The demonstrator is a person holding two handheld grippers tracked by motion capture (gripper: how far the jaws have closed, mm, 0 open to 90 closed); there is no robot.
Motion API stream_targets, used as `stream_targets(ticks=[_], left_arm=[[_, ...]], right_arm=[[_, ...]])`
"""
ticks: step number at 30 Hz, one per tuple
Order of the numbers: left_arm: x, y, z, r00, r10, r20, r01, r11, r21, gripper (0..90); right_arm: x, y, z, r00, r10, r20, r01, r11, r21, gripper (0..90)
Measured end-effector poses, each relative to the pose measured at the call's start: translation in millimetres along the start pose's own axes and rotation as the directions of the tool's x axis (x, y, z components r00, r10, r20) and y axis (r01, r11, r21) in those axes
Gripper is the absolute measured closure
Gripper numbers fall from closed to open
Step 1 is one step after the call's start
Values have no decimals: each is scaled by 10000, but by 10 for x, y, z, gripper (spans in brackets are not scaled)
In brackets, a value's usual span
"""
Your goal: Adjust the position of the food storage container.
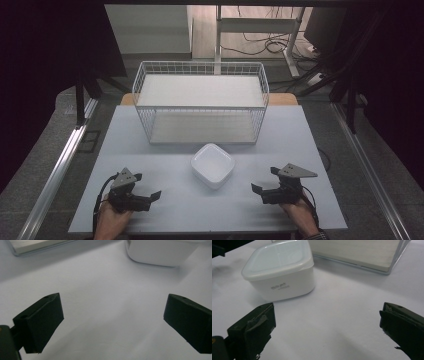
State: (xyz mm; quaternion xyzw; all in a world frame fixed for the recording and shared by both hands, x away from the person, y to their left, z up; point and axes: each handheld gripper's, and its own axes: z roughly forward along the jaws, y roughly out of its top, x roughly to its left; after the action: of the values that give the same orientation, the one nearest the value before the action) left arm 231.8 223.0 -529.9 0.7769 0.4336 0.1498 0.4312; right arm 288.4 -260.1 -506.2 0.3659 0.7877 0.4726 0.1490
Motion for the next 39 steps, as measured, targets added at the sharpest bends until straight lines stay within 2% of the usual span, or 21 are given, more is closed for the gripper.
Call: stream_targets(ticks=[3, 6, 8, 13, 18, 22, 26, 28, 30, 39], left_arm=[[20, -16, -11, 9999, -5, -117, 5, 10000, -2, 29], [31, -11, -23, 10000, -63, 16, 63, 9999, -152, 35], [24, -11, -19, 10000, 43, 11, -42, 9999, -158, 35], [19, -11, -9, 9999, 133, -6, -134, 9998, -164, 40], [42, -5, -16, 9998, -51, 200, 56, 9998, -216, 48], [50, 10, -3, 9971, -63, 762, 87, 9995, -320, 31], [25, 53, 30, 9975, 244, 666, -234, 9996, -169, 9], [43, 92, 49, 9971, 103, 749, -86, 9997, -229, 12], [64, 146, 78, 9966, 0, 825, 21, 9997, -257, 24], [73, 405, 259, 9958, 341, 844, -321, 9992, -259, 160]], right_arm=[[7, 3, 12, 9994, -79, 346, 79, 10000, -1, 2], [18, 3, 19, 9955, -468, 824, 453, 9988, 204, 0], [25, 2, 22, 9924, -662, 1036, 625, 9973, 383, 0], [34, 13, 15, 9894, -763, 1238, 698, 9960, 565, 0], [24, 18, 6, 9904, -577, 1255, 509, 9971, 567, 0], [22, 26, 2, 9927, -485, 1103, 423, 9974, 579, 0], [52, 61, -14, 9929, -526, 1070, 478, 9977, 472, 0], [66, 72, -9, 9926, -565, 1077, 506, 9971, 566, 7], [64, 77, 8, 9937, -497, 1007, 427, 9966, 704, 27], [82, 203, 13, 9981, -203, 575, 167, 9980, 613, 230]])
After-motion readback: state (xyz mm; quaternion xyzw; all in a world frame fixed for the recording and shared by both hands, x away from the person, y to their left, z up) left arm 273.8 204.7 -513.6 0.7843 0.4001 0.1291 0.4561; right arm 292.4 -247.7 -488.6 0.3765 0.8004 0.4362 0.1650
